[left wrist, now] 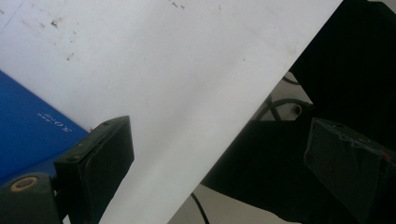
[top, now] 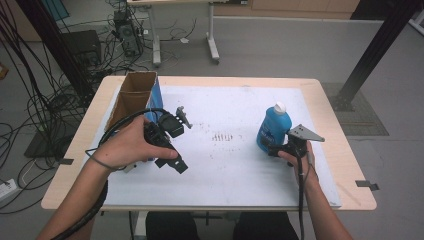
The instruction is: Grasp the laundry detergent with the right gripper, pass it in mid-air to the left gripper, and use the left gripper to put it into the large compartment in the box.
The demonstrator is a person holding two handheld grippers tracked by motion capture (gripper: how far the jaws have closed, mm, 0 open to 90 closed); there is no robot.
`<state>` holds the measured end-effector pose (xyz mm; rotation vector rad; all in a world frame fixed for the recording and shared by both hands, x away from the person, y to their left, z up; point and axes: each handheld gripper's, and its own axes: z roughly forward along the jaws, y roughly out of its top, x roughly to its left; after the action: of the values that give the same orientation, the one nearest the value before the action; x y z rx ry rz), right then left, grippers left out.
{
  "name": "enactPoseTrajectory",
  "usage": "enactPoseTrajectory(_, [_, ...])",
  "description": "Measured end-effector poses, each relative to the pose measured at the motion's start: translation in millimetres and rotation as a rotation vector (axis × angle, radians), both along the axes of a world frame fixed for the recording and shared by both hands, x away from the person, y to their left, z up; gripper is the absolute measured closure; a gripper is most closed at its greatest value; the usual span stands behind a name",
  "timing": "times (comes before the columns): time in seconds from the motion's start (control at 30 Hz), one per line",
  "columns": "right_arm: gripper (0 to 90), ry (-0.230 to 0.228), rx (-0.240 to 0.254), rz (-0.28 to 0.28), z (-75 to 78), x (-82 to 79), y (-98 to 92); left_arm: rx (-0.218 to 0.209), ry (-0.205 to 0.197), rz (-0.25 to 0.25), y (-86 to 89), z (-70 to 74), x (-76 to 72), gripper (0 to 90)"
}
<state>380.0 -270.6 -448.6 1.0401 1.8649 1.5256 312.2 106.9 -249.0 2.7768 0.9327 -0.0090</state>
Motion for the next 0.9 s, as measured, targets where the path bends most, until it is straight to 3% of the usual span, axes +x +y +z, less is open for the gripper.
enactPoseTrajectory(0.9, [4.9,-0.003,0.003,0.000,-0.2,0.4,1.4,0.000,-0.003,0.000,-0.6,-0.1,2.2,8.4])
